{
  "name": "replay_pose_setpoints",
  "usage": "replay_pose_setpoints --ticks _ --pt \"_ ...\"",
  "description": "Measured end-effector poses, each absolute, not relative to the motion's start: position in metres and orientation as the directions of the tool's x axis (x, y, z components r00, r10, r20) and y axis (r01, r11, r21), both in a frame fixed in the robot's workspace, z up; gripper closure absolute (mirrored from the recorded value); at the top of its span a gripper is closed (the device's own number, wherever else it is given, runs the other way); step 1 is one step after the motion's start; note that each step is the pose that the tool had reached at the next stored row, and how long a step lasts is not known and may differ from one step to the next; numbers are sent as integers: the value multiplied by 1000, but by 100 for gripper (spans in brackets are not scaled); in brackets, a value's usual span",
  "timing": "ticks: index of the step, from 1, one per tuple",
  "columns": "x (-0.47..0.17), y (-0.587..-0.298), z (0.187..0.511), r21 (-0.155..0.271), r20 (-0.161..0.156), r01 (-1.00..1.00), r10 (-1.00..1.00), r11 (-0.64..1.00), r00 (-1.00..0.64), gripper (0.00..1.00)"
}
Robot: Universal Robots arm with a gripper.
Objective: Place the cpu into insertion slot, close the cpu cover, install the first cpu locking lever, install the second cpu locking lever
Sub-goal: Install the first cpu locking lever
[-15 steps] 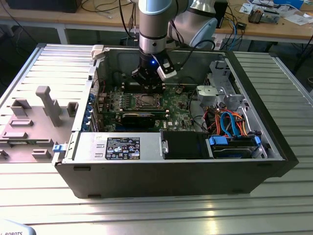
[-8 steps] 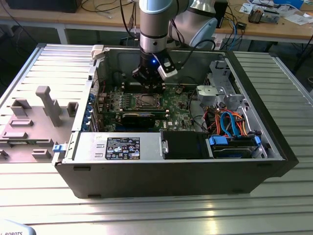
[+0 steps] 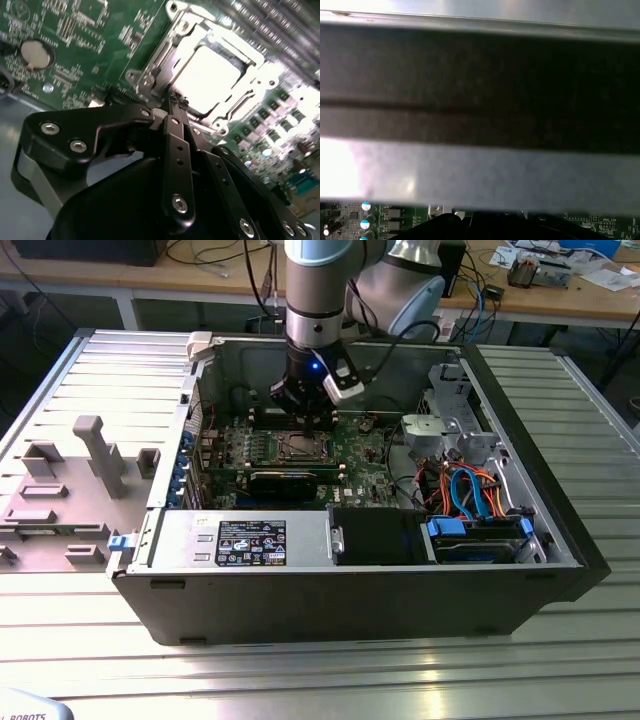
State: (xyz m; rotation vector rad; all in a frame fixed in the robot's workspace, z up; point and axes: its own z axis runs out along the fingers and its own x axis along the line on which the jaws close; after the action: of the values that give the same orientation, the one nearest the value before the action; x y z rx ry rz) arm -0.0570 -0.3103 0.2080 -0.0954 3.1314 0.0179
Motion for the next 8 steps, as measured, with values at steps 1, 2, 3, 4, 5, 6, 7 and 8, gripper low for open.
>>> replay_pose_setpoints --ticks 1,2,3,4,5,6,7,8 --pt "-57 -313 208 7 -9 -61 -61 998 -998 89" --pt "-57 -315 208 4 -9 -61 -61 998 -998 89" --pt "-57 -317 208 0 -8 -61 -61 998 -998 89" --pt "-57 -320 208 -5 -8 -61 -61 998 -998 89" --pt "-57 -324 208 -10 -8 -61 -61 998 -998 89" --pt "-57 -327 208 -14 -7 -61 -61 998 -998 89" --pt "-57 -329 208 -16 -7 -61 -61 998 -998 89" --pt "-57 -332 208 -18 -7 -61 -61 998 -998 89"
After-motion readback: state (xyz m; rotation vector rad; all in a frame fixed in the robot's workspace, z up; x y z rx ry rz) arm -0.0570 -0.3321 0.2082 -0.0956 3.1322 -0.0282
